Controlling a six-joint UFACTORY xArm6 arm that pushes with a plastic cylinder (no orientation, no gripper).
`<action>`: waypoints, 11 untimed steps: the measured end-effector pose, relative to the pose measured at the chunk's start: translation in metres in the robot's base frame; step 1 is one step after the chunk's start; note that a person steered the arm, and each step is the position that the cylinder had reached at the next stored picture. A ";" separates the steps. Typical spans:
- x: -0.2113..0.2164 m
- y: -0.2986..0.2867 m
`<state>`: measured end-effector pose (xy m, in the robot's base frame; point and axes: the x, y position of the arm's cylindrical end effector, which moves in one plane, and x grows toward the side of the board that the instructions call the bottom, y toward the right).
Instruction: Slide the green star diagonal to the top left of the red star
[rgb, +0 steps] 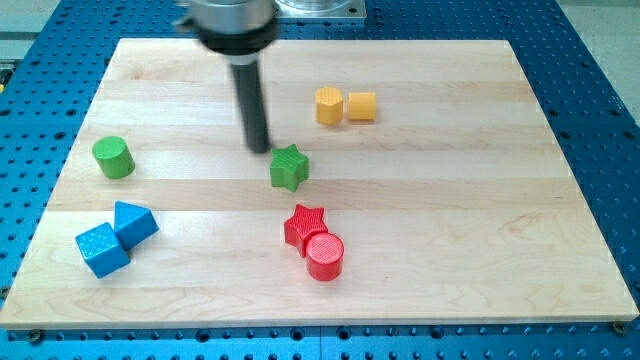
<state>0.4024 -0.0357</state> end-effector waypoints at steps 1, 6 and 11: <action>0.006 0.102; 0.084 0.054; 0.035 -0.041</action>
